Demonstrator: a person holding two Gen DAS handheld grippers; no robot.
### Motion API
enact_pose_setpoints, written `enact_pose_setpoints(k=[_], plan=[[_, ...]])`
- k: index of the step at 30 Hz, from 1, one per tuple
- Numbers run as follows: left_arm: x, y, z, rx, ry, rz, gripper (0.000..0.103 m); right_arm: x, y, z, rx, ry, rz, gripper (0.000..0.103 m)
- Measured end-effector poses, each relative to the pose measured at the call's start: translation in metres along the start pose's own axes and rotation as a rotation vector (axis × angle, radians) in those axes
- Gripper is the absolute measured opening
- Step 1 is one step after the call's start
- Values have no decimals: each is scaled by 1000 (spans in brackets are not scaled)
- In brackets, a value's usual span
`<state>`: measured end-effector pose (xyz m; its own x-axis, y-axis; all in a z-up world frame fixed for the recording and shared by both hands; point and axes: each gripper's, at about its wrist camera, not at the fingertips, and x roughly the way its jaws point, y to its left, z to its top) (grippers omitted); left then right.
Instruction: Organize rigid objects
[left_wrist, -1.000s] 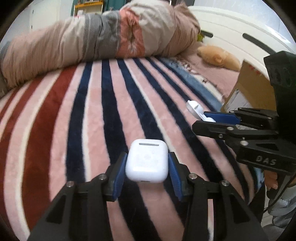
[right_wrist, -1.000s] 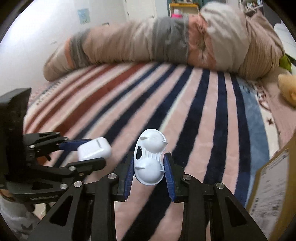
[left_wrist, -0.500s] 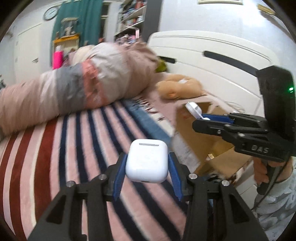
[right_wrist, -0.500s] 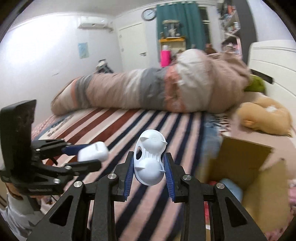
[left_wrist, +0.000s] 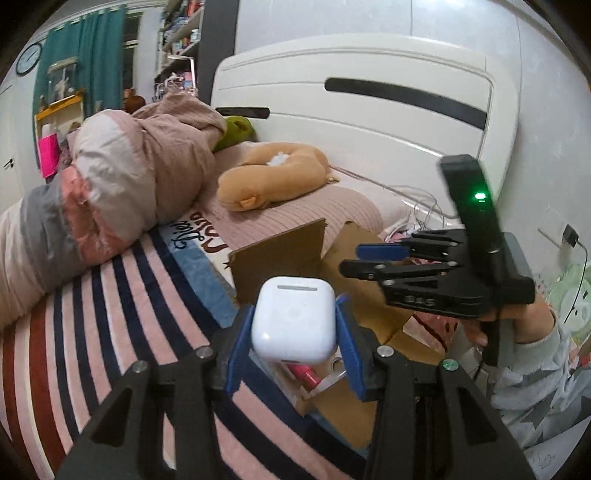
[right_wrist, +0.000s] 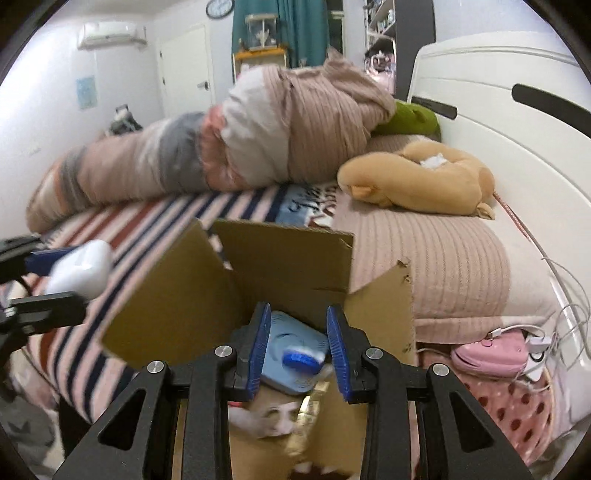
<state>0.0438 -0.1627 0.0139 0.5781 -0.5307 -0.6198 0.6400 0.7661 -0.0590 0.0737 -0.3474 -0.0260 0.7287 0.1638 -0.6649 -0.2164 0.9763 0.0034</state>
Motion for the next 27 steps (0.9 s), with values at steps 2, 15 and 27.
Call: enact_pose_setpoints(k=[2,15,27], plan=[[6,-3,1,7,19,-6,41,8,-1,-2,-1,16,-3,28],[42,-15,18,46,91,-68,41,-2,-8,-20,29,-13,65,34],[13,-1,13,-1,29,-22,69,-9,7,-16,-28,-34,122,49]])
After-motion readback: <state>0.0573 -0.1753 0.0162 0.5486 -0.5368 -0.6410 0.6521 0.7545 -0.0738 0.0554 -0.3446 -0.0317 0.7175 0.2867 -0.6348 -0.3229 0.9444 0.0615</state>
